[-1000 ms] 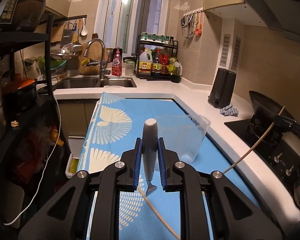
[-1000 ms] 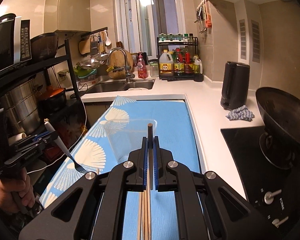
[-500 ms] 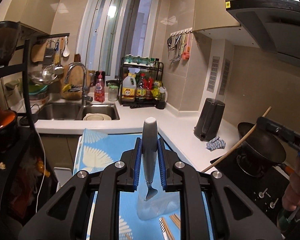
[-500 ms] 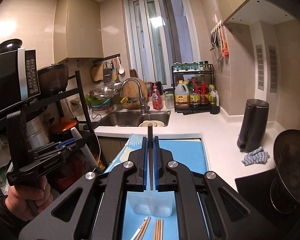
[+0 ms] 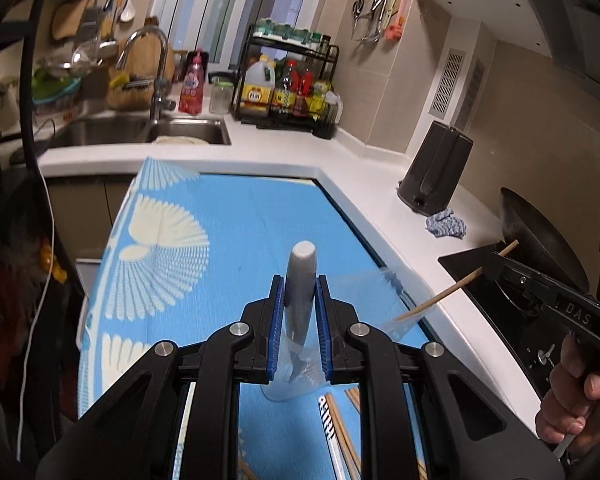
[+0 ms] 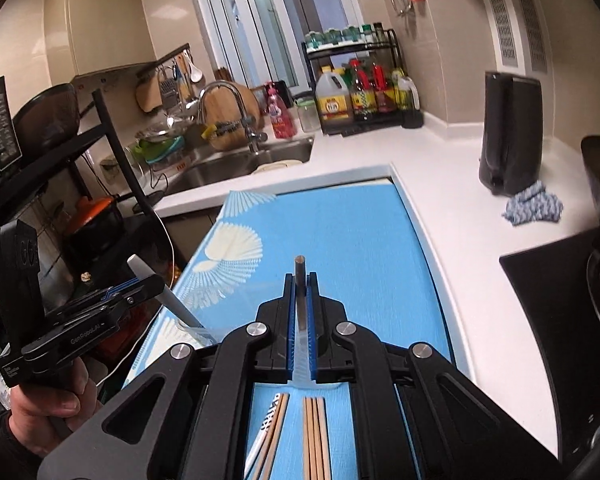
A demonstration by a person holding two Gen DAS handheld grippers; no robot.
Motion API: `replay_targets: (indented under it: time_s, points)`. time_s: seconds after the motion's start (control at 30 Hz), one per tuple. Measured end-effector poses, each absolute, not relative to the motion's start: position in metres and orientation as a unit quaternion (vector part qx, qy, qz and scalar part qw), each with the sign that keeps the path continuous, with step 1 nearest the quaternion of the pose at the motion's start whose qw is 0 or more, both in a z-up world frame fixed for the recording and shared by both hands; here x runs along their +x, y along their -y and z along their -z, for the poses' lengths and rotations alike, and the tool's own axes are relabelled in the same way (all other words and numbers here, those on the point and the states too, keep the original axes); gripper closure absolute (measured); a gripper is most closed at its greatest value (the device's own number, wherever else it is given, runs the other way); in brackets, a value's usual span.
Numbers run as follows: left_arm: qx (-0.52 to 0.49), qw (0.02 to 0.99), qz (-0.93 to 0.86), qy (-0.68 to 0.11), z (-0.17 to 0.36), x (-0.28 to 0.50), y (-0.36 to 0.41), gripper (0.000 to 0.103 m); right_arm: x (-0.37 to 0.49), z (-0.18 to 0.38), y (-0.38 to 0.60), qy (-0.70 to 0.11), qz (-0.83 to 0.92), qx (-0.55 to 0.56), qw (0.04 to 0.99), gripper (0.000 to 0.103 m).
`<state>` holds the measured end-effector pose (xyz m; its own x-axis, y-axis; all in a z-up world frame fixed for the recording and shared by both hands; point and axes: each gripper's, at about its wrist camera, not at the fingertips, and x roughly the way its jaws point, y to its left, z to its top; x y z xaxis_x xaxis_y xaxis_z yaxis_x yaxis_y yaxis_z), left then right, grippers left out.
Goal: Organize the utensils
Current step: 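Lower the fork into the clear container and open the left tool while the right drops its chopstick in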
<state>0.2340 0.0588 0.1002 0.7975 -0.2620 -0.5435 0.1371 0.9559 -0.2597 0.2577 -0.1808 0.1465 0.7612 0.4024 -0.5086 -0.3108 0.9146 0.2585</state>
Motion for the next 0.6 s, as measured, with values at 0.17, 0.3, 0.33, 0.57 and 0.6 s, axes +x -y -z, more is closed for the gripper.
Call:
replay_targets:
  time_s: [0.17,0.3,0.33,0.57,0.6]
  points:
    - [-0.101,0.942,0.098,-0.305,-0.092,0.228,-0.058,0.069,0.258,-0.126,0.175,-0.319,-0.190,0.069,0.926,0.095]
    - [-0.103,0.941,0.095,-0.307,-0.093,0.229,-0.059,0.066,0.259,-0.118,0.175,-0.331,-0.187,0.070,0.922,0.095]
    - [-0.101,0.942,0.093,-0.307,-0.093,0.228,-0.059,0.066,0.258,-0.118,0.175,-0.331,-0.187,0.070,0.922,0.094]
    - [-0.097,0.947,0.087,-0.295,-0.100,0.216,-0.058,0.066,0.241,-0.123,0.180,-0.317,-0.194,0.066,0.926,0.094]
    - [-0.094,0.948,0.085,-0.291,-0.101,0.211,-0.057,0.065,0.233,-0.125,0.181,-0.308,-0.193,0.063,0.930,0.094]
